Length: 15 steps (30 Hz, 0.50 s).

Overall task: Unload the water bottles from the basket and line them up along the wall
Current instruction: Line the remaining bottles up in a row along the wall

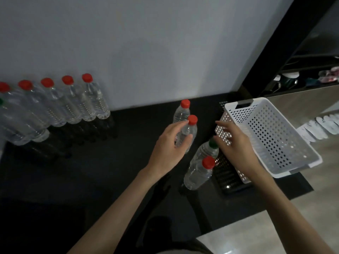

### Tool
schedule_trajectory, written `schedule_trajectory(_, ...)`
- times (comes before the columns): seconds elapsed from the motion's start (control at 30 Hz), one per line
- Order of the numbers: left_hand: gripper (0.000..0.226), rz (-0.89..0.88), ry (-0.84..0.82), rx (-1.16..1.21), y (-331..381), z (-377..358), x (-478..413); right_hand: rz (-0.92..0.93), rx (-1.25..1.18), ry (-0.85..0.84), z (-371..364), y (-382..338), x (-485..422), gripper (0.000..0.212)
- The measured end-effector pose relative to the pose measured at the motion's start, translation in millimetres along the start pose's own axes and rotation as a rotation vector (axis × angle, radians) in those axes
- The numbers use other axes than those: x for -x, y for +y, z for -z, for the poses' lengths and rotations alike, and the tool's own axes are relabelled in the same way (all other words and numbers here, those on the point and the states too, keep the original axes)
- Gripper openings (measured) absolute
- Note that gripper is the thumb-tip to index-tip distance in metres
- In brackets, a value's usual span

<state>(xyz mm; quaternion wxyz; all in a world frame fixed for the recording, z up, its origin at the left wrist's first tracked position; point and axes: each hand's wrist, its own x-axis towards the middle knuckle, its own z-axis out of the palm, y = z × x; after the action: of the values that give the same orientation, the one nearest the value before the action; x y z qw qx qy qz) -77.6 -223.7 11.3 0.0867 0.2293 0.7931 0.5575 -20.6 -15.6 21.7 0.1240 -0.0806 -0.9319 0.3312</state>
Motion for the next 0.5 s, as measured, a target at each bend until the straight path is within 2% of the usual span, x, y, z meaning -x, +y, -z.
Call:
schedule_trajectory(0.2,0.058,0.144,-0.132,-0.017,-2.7,-48.2,26.6,-0.042,-0.182,-0.185,-12.0,37.8,-3.0,0.035)
schedule_trajectory(0.27,0.056,0.198,-0.175,-0.016,-6.9,-62.1,33.4,-0.013,-0.228,-0.236,-14.2,41.8,-2.9,0.030)
schedule_trajectory(0.37,0.046,0.249,-0.138,-0.049,-17.0,-77.7,37.4,0.043,-0.269,-0.243,-18.5,51.4,-3.0,0.031)
schedule_trajectory(0.5,0.059,0.295,-0.104,-0.132,-32.8,-90.1,37.3,0.067,-0.270,-0.272,-25.9,58.1,-4.7,0.031)
